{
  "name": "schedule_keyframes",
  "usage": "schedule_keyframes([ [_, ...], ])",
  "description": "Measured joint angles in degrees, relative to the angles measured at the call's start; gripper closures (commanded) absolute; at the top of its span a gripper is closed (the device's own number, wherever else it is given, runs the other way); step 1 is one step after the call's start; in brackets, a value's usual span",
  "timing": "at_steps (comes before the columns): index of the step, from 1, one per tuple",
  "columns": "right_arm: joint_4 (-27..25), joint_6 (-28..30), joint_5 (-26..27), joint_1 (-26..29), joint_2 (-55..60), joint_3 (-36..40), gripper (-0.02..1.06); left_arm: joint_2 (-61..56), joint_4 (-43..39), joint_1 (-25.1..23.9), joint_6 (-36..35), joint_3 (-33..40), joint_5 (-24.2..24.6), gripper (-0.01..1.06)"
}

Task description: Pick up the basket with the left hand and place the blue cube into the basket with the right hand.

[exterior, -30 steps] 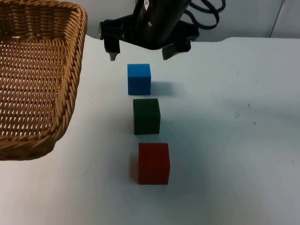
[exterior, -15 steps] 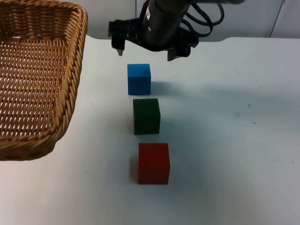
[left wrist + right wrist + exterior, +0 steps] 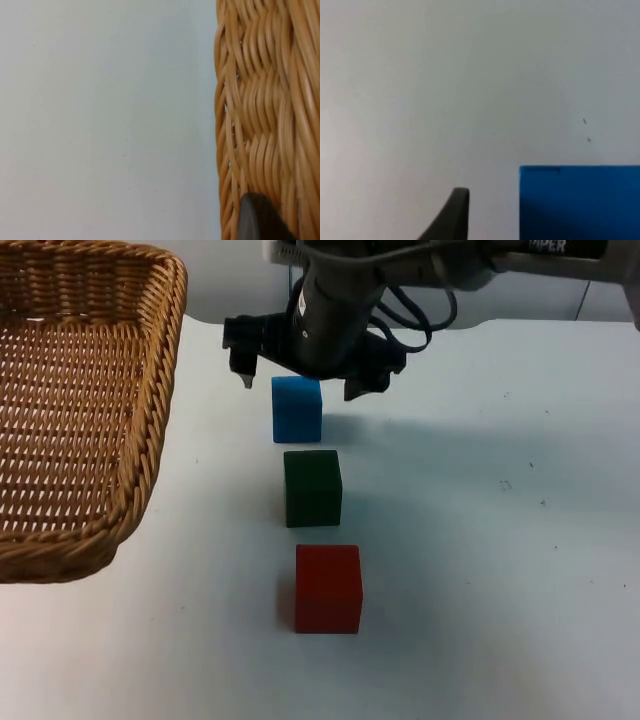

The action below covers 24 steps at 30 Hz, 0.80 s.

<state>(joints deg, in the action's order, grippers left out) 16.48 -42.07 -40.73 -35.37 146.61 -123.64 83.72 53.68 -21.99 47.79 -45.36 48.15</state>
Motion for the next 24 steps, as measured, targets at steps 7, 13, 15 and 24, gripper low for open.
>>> schedule_keyframes([
  [7, -1.1, 0.11, 0.5, 0.0, 2.25, 0.0, 0.06, 0.0, 0.0, 0.0, 0.0, 0.0, 0.0, 1.05],
  [13, -1.1, 0.11, 2.08, 0.0, 2.25, 0.0, 0.14, 0.0, 0.0, 0.0, 0.0, 0.0, 0.0, 1.05],
  [15, -0.8, 0.01, 2.53, 0.0, 2.25, 0.0, 0.17, 0.0, 0.0, 0.0, 0.0, 0.0, 0.0, 1.05],
  [24, 3.64, -3.09, 1.19, 0.0, 2.25, 0.0, 0.64, 0.0, 0.0, 0.0, 0.0, 0.0, 0.0, 1.05],
])
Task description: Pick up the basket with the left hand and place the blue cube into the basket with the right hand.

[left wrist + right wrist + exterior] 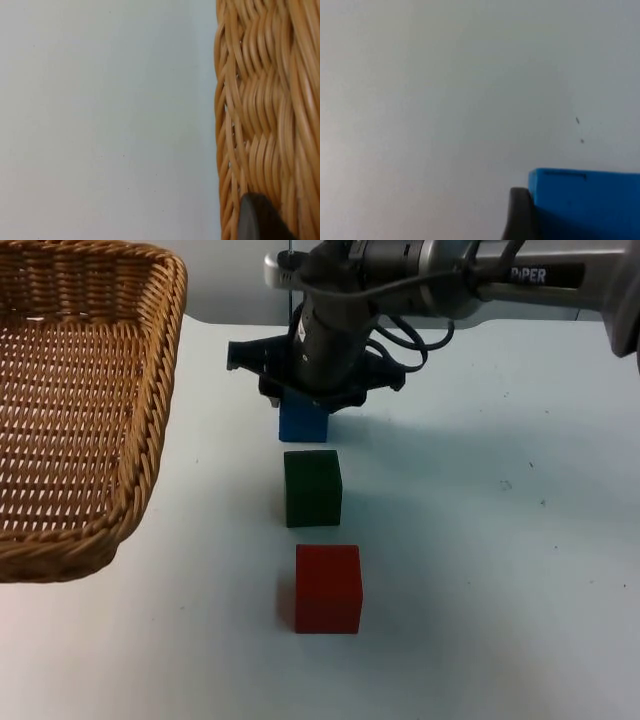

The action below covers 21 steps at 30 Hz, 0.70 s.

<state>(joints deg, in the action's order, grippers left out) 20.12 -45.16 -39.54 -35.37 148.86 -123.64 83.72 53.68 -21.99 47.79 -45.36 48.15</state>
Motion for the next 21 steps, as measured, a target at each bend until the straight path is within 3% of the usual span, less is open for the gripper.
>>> schedule_keyframes([
  [1, 0.16, -0.11, -0.24, 0.0, 0.0, -0.03, 0.73, 0.0, 0.0, 0.0, 0.0, 0.0, 0.0, 1.05],
  [2, 0.26, -0.26, -0.4, 0.0, 0.0, -0.13, 0.9, 0.0, 0.0, 0.0, 0.0, 0.0, 0.0, 1.05],
  [4, 0.41, -0.26, -0.54, 0.0, 0.0, -0.24, 0.96, 0.0, 0.0, 0.0, 0.0, 0.0, 0.0, 1.05],
  [5, 0.44, -0.15, -0.76, 0.0, 0.0, -0.24, 1.05, 0.0, 0.0, 0.0, 0.0, 0.0, 0.0, 1.05],
  [14, 2.22, 0.21, -2.9, 0.0, -4.66, -0.24, 1.05, 0.0, 0.0, 0.0, 0.0, 0.0, 0.0, 1.05],
  [18, 3.31, 3.57, -3.13, 0.0, -12.18, -0.24, 1.05, 0.0, 0.0, 0.0, 0.0, 0.0, 0.0, 1.05],
  [21, 3.45, 9.19, -3.13, -0.37, -19.46, -0.24, 1.05, 0.0, 0.07, 0.0, 0.0, 0.0, 0.0, 1.05],
])
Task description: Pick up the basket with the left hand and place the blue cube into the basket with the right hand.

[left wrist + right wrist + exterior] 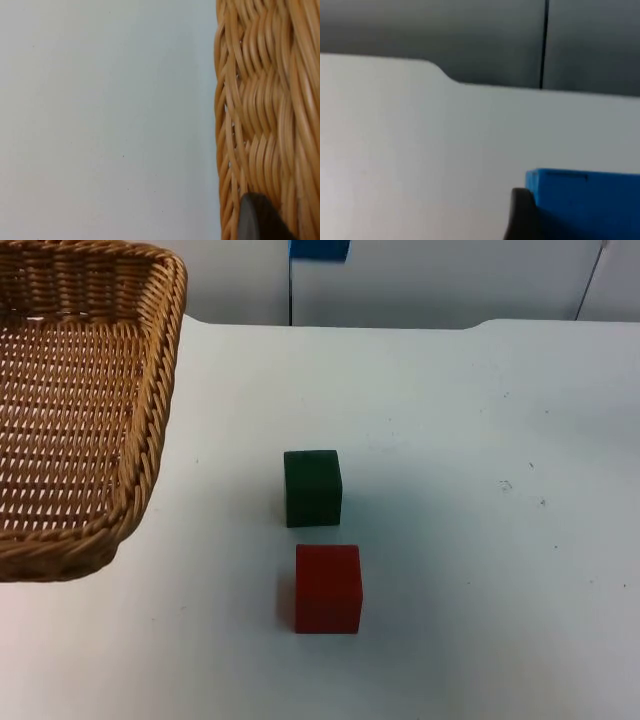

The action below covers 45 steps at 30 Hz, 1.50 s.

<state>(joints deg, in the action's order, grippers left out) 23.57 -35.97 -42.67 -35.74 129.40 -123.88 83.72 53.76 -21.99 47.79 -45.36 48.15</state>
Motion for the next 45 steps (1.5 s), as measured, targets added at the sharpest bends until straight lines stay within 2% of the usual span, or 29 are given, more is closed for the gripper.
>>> schedule_keyframes([
  [3, -1.17, 4.32, 0.0, -0.65, -4.42, 0.0, 1.05, 0.0, 0.0, 0.0, 0.0, 0.0, 0.0, 1.05],
  [6, -6.37, 13.1, 0.0, -1.97, -10.09, 0.0, 1.05, 0.0, 0.0, 0.0, 0.1, 0.0, 0.0, 1.05],
  [7, -6.37, 13.1, 0.0, -1.97, -10.09, 0.0, 1.05, 0.0, 0.0, 0.0, 0.1, 0.0, 0.0, 1.05],
  [9, -12.4, 19.26, -0.27, -2.89, -12.66, -0.12, 1.05, 0.0, 0.08, 0.0, 0.1, 0.0, -0.36, 1.05],
  [10, -17.11, 24.59, -1.09, -3.58, -13.54, -0.37, 1.05, 0.0, 0.08, 0.0, 0.1, 0.0, -0.49, 1.05],
  [11, -20.65, 27.46, -1.89, -3.73, -13.85, -0.37, 1.05, 0.0, 0.15, 0.0, 0.1, 0.0, -0.81, 1.05],
  [12, -20.65, 27.46, -1.89, -3.73, -13.85, -0.37, 1.05, 0.0, 0.15, 0.0, 0.1, 0.0, -0.81, 1.05],
  [16, -32.19, 38.21, -5.5, -4.46, -13.3, 0.57, 1.05, 0.0, 0.3, 0.0, 0.1, 0.0, -0.91, 1.05],
  [17, -32.19, 38.21, -5.5, -4.46, -13.3, 0.57, 1.05, 0.0, 0.3, 0.0, 0.1, 0.0, -0.91, 1.05],
  [21, -39.78, 45.22, -7.54, -5.42, -11.02, 0.94, 1.05, 0.0, 0.3, 0.0, 0.1, 0.0, -1.0, 1.05],
  [27, -41.79, 47.79, -7.76, -8.3, -7.66, 0.94, 1.05, 0.0, 0.3, 0.0, 0.1, 0.0, -0.88, 1.05],
  [32, -42.22, 49.3, -5.97, -12.08, -3.4, 0.94, 1.05, 0.0, 0.3, 0.0, 0.1, 0.0, -0.76, 1.05],
  [45, -39.89, 49.43, -2.55, -14.56, 3.8, 0.97, 1.05, 0.0, 0.3, 0.0, 0.1, 0.0, -0.76, 1.05],
])
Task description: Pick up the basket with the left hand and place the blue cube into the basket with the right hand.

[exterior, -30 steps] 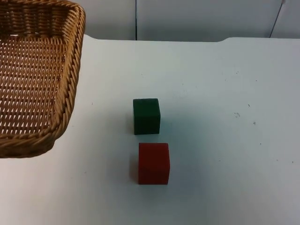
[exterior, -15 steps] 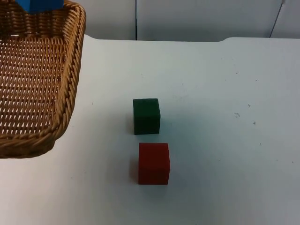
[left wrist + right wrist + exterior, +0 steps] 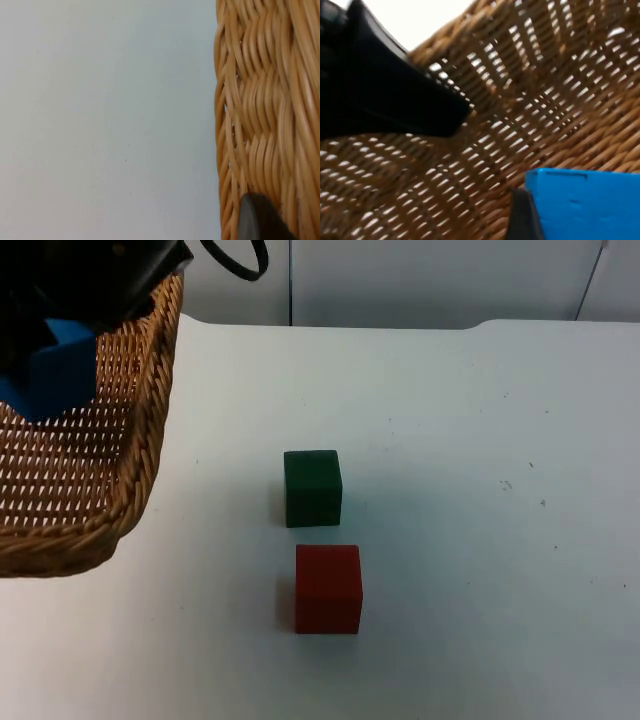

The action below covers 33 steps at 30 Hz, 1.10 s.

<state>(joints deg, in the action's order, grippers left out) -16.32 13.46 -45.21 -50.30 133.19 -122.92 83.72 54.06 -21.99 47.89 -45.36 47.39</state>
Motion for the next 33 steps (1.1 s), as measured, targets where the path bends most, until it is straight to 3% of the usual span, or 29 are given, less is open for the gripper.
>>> schedule_keyframes([
  [8, 5.06, -5.78, 2.41, -0.13, 0.88, 0.0, 1.03, 0.0, 0.15, 0.0, 0.0, 0.0, 0.0, 1.05],
  [11, 6.64, -6.76, 3.03, -0.13, 0.88, 0.0, 0.86, 0.0, 0.22, 0.0, 0.0, 0.0, 0.0, 1.05],
  [12, 6.98, -7.01, 3.17, -0.13, 0.88, 0.0, 0.86, 0.0, 0.22, 0.0, 0.0, 0.0, 0.0, 1.05],
  [16, 7.48, -7.19, 3.25, -0.13, 0.88, 0.0, 0.52, 0.0, 0.22, 0.0, 0.0, 0.0, 0.0, 1.05],
  [17, 7.48, -7.19, 3.25, -0.13, 0.88, 0.0, 0.52, 0.0, 0.22, 0.0, 0.0, 0.0, 0.0, 1.05],
  [18, 7.48, -7.29, 3.25, -0.13, 0.88, 0.0, 0.37, 0.0, 0.22, 0.0, 0.0, 0.0, 0.0, 1.05],
  [20, 7.48, -7.29, 3.25, -0.13, 0.88, 0.0, 0.21, 0.0, 0.22, 0.0, 0.0, 0.0, 0.0, 1.05],
  [21, 7.48, -7.29, 3.25, -0.13, 0.88, 0.0, 0.21, 0.0, 0.22, 0.0, 0.0, 0.0, 0.0, 1.05],
  [24, 7.48, -7.29, 3.14, -0.13, 0.88, 0.0, 0.07, 0.0, 0.22, 0.0, 0.0, 0.0, 0.0, 1.05],
  [30, 8.12, -7.29, 3.03, -0.13, -0.45, 0.0, 0.06, 0.0, 0.1, 0.0, 0.0, 0.09, 0.0, 1.05],
  [33, 11.36, -7.29, 2.96, -0.13, -4.19, 0.0, 0.06, 0.0, 0.21, 0.0, 0.0, 0.09, 0.0, 1.05],
])
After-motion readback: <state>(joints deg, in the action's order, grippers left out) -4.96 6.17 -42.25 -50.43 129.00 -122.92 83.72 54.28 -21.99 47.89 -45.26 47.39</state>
